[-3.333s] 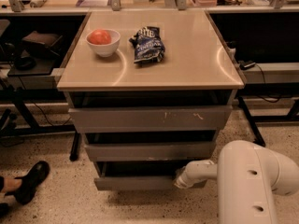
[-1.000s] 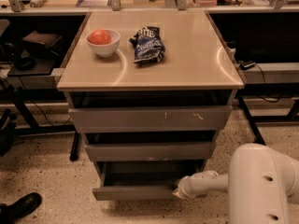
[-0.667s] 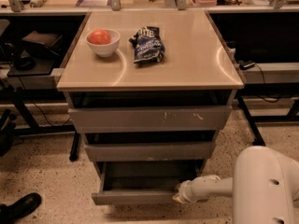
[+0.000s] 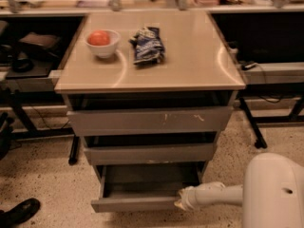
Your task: Open bottom drawer
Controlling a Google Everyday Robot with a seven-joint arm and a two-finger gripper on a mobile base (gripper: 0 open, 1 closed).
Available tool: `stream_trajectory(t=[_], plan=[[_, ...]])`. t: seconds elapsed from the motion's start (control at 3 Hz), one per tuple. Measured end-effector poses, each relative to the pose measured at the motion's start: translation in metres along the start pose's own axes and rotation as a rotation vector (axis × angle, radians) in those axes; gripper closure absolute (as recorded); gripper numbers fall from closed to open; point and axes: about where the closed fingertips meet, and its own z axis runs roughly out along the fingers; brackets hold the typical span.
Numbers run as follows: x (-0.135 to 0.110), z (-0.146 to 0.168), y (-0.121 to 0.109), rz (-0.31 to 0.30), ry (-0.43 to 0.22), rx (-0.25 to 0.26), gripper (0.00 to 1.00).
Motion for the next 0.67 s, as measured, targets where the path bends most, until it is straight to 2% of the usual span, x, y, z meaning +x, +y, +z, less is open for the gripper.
stream_trajectory(t=[0.33,0.67], plan=[[-0.003,-0.005,-0.001,0.0,0.0,0.0,1.0],[-0.004,-0.004,0.013,-0.014,-0.018,-0.01,1.0]])
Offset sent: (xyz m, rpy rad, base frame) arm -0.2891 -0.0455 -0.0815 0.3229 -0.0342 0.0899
